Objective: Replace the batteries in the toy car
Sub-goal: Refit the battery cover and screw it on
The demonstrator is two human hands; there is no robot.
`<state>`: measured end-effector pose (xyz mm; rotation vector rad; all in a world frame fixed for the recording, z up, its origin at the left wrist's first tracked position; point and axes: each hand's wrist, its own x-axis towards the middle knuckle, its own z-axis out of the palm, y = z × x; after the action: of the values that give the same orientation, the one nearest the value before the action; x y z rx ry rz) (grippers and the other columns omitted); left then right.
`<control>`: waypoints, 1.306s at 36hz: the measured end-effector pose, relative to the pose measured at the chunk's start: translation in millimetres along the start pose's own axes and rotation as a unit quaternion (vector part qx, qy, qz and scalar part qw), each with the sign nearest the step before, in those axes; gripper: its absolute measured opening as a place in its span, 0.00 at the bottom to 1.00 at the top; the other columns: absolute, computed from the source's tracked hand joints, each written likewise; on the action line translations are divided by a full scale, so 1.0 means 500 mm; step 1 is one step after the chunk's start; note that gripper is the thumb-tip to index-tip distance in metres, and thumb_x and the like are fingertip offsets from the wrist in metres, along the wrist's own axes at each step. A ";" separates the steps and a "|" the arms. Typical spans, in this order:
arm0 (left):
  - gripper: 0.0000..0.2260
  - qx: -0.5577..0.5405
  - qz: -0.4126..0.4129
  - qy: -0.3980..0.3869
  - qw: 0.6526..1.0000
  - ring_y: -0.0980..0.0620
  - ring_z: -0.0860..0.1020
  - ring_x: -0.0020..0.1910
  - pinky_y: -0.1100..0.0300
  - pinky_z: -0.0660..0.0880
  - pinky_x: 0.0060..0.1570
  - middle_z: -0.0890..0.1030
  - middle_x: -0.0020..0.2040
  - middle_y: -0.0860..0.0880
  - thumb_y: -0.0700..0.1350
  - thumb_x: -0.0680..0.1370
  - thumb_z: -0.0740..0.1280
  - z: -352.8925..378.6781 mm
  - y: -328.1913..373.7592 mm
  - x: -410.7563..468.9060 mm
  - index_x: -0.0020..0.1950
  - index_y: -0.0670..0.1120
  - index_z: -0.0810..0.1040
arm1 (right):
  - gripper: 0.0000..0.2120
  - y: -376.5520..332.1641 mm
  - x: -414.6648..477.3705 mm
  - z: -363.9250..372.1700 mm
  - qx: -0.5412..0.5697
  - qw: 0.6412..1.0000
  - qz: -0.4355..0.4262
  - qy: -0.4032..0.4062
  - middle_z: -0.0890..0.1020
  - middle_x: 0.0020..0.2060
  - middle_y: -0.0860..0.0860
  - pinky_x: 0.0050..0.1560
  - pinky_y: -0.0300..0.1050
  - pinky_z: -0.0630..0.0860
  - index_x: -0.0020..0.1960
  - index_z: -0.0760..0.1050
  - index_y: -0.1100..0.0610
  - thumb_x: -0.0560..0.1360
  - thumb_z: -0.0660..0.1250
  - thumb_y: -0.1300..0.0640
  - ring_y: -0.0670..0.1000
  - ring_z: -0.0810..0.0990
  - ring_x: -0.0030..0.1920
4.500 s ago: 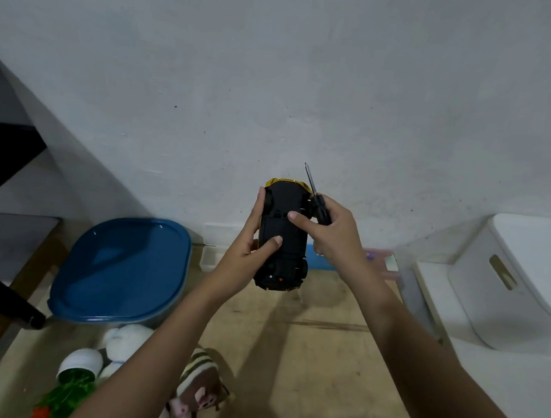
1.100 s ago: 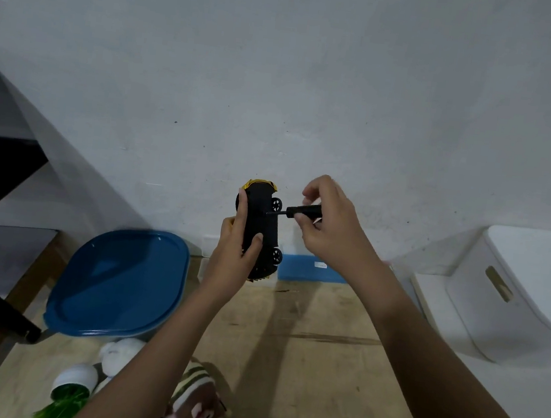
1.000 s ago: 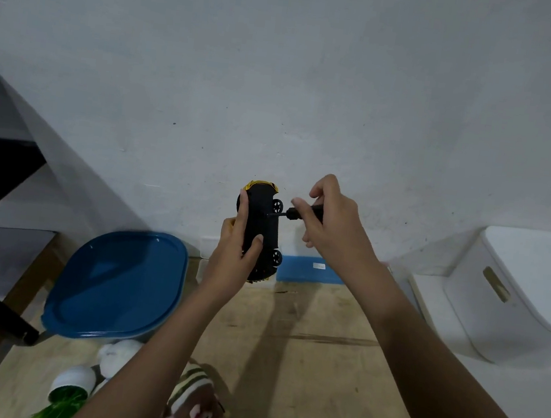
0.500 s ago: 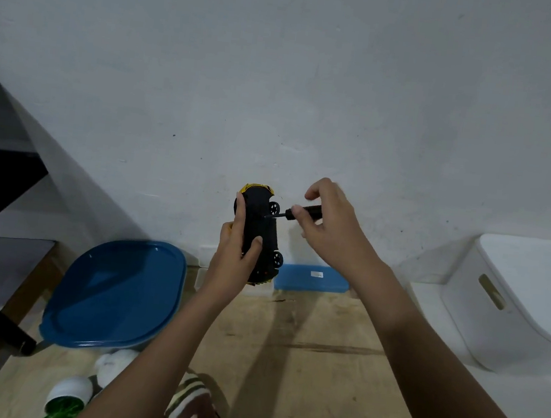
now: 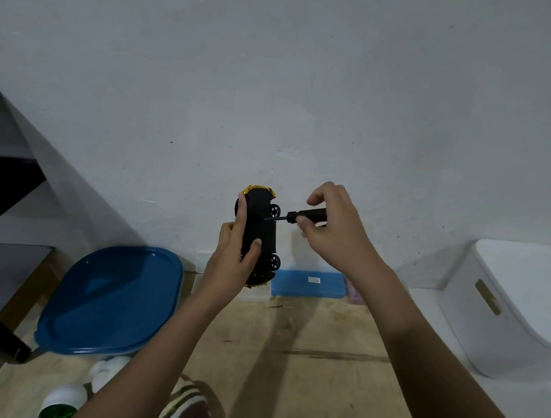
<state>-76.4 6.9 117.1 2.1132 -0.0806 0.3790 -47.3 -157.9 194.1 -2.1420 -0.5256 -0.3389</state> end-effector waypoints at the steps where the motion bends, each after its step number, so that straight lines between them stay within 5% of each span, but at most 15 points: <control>1: 0.32 0.002 0.000 0.000 1.000 0.63 0.71 0.44 0.65 0.68 0.40 0.67 0.57 0.45 0.47 0.82 0.56 0.000 0.000 0.000 0.71 0.65 0.35 | 0.08 0.001 0.000 0.000 0.005 1.000 0.002 -0.002 0.73 0.45 0.53 0.39 0.40 0.78 0.47 0.65 0.57 0.75 0.66 0.61 0.54 0.81 0.40; 4: 0.32 0.001 -0.001 -0.002 1.000 0.62 0.71 0.44 0.69 0.67 0.39 0.67 0.56 0.46 0.46 0.82 0.56 0.001 0.004 0.002 0.72 0.64 0.35 | 0.10 -0.006 -0.006 0.000 0.027 0.999 0.019 0.006 0.77 0.35 0.55 0.31 0.40 0.78 0.47 0.65 0.61 0.78 0.63 0.55 0.52 0.80 0.30; 9: 0.32 -0.009 -0.004 0.004 1.000 0.64 0.71 0.44 0.72 0.65 0.40 0.67 0.57 0.47 0.46 0.82 0.56 -0.002 0.009 0.003 0.72 0.64 0.36 | 0.10 -0.003 -0.005 0.004 0.007 1.000 -0.020 0.022 0.72 0.45 0.53 0.37 0.42 0.77 0.48 0.66 0.58 0.74 0.67 0.60 0.50 0.76 0.39; 13: 0.32 0.001 0.008 -0.002 1.000 0.63 0.71 0.45 0.69 0.67 0.40 0.67 0.57 0.48 0.48 0.82 0.56 0.001 0.011 -0.001 0.70 0.67 0.34 | 0.12 -0.016 -0.008 -0.001 0.061 0.996 0.021 0.070 0.76 0.34 0.55 0.28 0.39 0.77 0.47 0.67 0.62 0.76 0.66 0.55 0.50 0.79 0.26; 18: 0.32 -0.020 0.003 0.015 1.000 0.64 0.70 0.45 0.65 0.68 0.42 0.68 0.57 0.45 0.46 0.82 0.57 0.003 0.009 0.002 0.72 0.64 0.36 | 0.12 -0.007 -0.009 0.004 -0.003 0.999 -0.042 0.023 0.71 0.47 0.51 0.41 0.41 0.76 0.49 0.65 0.57 0.72 0.67 0.63 0.46 0.75 0.41; 23: 0.32 -0.008 0.012 -0.002 1.000 0.64 0.71 0.45 0.71 0.66 0.40 0.68 0.56 0.47 0.47 0.82 0.56 0.002 0.010 -0.001 0.71 0.65 0.35 | 0.10 -0.017 -0.014 -0.003 0.047 0.997 0.002 0.057 0.75 0.36 0.55 0.31 0.44 0.79 0.49 0.64 0.59 0.77 0.63 0.55 0.53 0.79 0.29; 27: 0.32 -0.003 0.013 -0.009 1.000 0.63 0.71 0.45 0.69 0.68 0.41 0.68 0.57 0.47 0.48 0.82 0.56 0.002 0.009 -0.004 0.70 0.67 0.34 | 0.10 -0.012 -0.008 -0.006 -0.017 0.998 -0.040 0.043 0.70 0.48 0.51 0.40 0.36 0.74 0.51 0.64 0.57 0.74 0.65 0.61 0.48 0.74 0.40; 30: 0.32 0.002 0.020 -0.016 1.000 0.63 0.72 0.45 0.62 0.72 0.46 0.67 0.58 0.48 0.49 0.82 0.56 0.002 0.008 -0.009 0.69 0.68 0.33 | 0.10 -0.017 -0.007 -0.011 0.019 0.999 -0.002 0.038 0.76 0.40 0.54 0.34 0.44 0.80 0.46 0.65 0.59 0.75 0.67 0.60 0.53 0.80 0.36; 32: 0.32 -0.004 0.019 -0.016 1.000 0.63 0.71 0.46 0.60 0.71 0.47 0.67 0.58 0.48 0.49 0.82 0.56 0.003 0.013 -0.011 0.69 0.69 0.33 | 0.11 -0.021 -0.009 -0.012 0.019 0.998 0.012 0.066 0.77 0.33 0.56 0.28 0.40 0.78 0.45 0.66 0.61 0.77 0.65 0.55 0.54 0.80 0.29; 37: 0.32 -0.040 -0.002 0.009 0.999 0.65 0.69 0.47 0.64 0.67 0.45 0.68 0.58 0.45 0.45 0.81 0.57 0.003 0.012 -0.001 0.71 0.65 0.36 | 0.06 -0.014 -0.014 -0.006 -0.046 0.997 -0.057 0.005 0.71 0.47 0.51 0.42 0.41 0.75 0.50 0.68 0.59 0.75 0.65 0.62 0.44 0.74 0.41; 40: 0.33 -0.049 -0.003 0.010 0.999 0.67 0.69 0.48 0.71 0.67 0.45 0.68 0.59 0.46 0.44 0.81 0.57 0.002 0.006 0.002 0.71 0.66 0.36 | 0.07 -0.017 -0.014 -0.007 -0.049 0.998 -0.048 -0.014 0.74 0.43 0.53 0.42 0.51 0.78 0.47 0.66 0.58 0.75 0.65 0.61 0.52 0.76 0.41; 42: 0.33 -0.058 0.001 0.007 0.998 0.65 0.71 0.49 0.64 0.70 0.48 0.68 0.59 0.45 0.45 0.81 0.57 0.001 0.005 0.002 0.71 0.67 0.37 | 0.09 -0.021 -0.013 -0.006 -0.048 0.998 -0.037 -0.002 0.76 0.39 0.55 0.40 0.56 0.78 0.46 0.65 0.59 0.77 0.63 0.56 0.57 0.78 0.37; 44: 0.33 -0.065 0.004 0.006 0.998 0.63 0.72 0.50 0.57 0.74 0.52 0.68 0.59 0.45 0.47 0.81 0.57 0.000 0.005 0.003 0.72 0.68 0.37 | 0.10 -0.026 -0.010 -0.003 -0.053 0.998 -0.041 0.007 0.75 0.37 0.55 0.39 0.57 0.77 0.45 0.65 0.59 0.78 0.62 0.55 0.58 0.78 0.37; 47: 0.33 -0.085 -0.003 0.004 0.996 0.71 0.71 0.50 0.66 0.72 0.51 0.67 0.59 0.49 0.45 0.81 0.57 -0.002 0.009 0.000 0.71 0.68 0.38 | 0.08 -0.032 -0.005 -0.005 -0.016 0.999 -0.020 0.020 0.77 0.37 0.56 0.39 0.54 0.80 0.44 0.67 0.60 0.77 0.64 0.57 0.56 0.80 0.36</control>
<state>-77.4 5.5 121.4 1.9430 -0.0987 0.3643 -57.5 -152.1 205.8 -2.1542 -0.5450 -0.4143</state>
